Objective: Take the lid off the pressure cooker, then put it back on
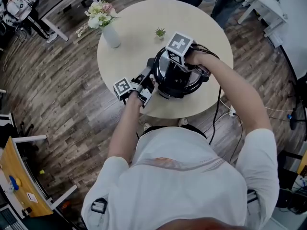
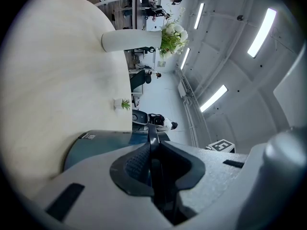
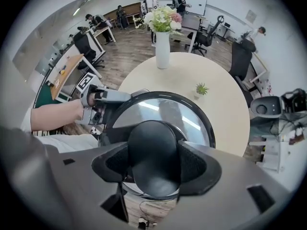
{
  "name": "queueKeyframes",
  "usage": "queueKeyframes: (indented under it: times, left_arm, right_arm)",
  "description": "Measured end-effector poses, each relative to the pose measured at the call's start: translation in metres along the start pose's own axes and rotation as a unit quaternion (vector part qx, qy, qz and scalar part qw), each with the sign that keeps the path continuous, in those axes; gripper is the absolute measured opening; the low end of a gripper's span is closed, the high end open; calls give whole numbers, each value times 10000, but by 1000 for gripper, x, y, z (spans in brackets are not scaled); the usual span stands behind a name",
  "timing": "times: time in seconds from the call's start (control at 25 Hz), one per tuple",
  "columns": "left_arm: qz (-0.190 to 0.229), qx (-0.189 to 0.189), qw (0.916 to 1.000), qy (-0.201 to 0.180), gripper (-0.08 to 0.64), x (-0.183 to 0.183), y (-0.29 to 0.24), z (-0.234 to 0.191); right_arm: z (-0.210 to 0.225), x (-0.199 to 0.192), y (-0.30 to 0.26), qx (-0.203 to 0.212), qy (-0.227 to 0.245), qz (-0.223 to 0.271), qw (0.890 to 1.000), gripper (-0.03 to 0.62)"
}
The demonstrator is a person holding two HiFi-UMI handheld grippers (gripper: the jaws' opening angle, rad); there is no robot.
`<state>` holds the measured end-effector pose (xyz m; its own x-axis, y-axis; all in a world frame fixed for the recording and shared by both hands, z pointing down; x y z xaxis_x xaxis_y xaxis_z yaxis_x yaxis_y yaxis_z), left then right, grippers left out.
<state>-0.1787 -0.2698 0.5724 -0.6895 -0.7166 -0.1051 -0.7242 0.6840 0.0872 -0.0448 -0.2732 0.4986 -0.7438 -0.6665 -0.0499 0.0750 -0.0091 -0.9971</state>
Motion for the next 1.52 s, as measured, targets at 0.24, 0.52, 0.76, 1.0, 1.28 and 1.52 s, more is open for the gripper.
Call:
queueKeyframes:
  times: [0.24,0.52,0.76,1.0,1.28,1.52]
  left_arm:
    - [49,-62,9998,-165,63,5,1,-4]
    - [-139,-80,9996,-231,64,3,0,-5]
    - [-236,-94,9993,-260,64,1,-1,-5]
    - [-185,-51,9995,-261,64,0,0,-4]
    - [-219,-43,9992,-341,67,1,-2,-5]
    - [-324,37,9968,-729,77,0,-1,-2]
  right_arm:
    - [5,2,-2,-4,-887,52,9960,295]
    - [10,0,-1,-46,-1406,68,9900,296]
    - [10,-2,0,-64,-1181,157,9929,295]
    - [8,-4,1,-60,-1048,109,9944,290]
    - [9,-9,18,-18,-739,86,9972,285]
    - [9,-10,56,-98,-479,300,9984,284]
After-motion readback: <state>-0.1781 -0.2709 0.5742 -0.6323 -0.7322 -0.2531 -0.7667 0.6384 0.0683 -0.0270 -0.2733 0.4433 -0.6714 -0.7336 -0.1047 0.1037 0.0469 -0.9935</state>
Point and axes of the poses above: the fingertips, and each gripper's own axes: y backward along the fingers, z to its right, x out of its top, the point moved 2 cm from there along y, backward along the fingers, and after that the axes turned 5 degrees about -y, right-handed, at the moved point
